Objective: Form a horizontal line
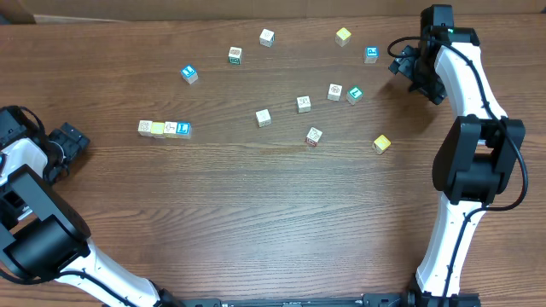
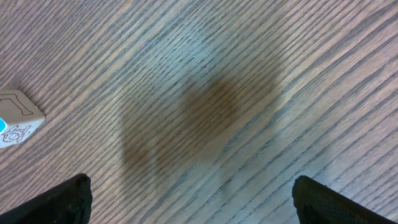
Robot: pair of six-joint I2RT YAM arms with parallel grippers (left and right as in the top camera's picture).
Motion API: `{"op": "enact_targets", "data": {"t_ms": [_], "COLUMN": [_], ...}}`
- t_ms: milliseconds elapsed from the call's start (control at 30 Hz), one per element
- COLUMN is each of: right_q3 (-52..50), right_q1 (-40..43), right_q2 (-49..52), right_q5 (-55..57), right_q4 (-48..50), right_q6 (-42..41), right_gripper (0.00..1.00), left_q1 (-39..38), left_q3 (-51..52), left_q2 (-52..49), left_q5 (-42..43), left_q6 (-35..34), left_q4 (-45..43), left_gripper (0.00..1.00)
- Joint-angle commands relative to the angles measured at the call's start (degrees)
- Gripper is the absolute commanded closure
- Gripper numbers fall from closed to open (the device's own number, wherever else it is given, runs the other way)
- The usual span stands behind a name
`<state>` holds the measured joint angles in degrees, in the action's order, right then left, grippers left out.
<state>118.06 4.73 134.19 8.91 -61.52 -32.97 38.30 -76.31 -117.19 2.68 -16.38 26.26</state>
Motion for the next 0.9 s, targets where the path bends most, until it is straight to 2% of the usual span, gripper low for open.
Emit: {"op": "enact_targets", "data": {"t_ms": [0,533,867], "right_q3": [-0.33,-0.33,-0.33], "right_q1": [-0.04,-0.04,-0.04], "right_q2": [-1.33,-1.33,-1.33], "right_q5": [0.02,0.02,0.02], "right_q4": [0.22,0.22,0.22], "right_q6": [-0.15,-0.15,-0.13], "right_gripper": [0.00,0.00,0.00], "left_q1": [1.14,1.16,0.72], "left_q3": [3.19,3.19,3.19], "left_q2": [0.46,25.11,32.63], "left_q5": [-1.62,-1.62,-1.62], "left_q6": [-0.79,-0.79,-0.79], "left_q4": [2.23,2.25,2.25], "left_gripper": [0.00,0.00,0.01]}}
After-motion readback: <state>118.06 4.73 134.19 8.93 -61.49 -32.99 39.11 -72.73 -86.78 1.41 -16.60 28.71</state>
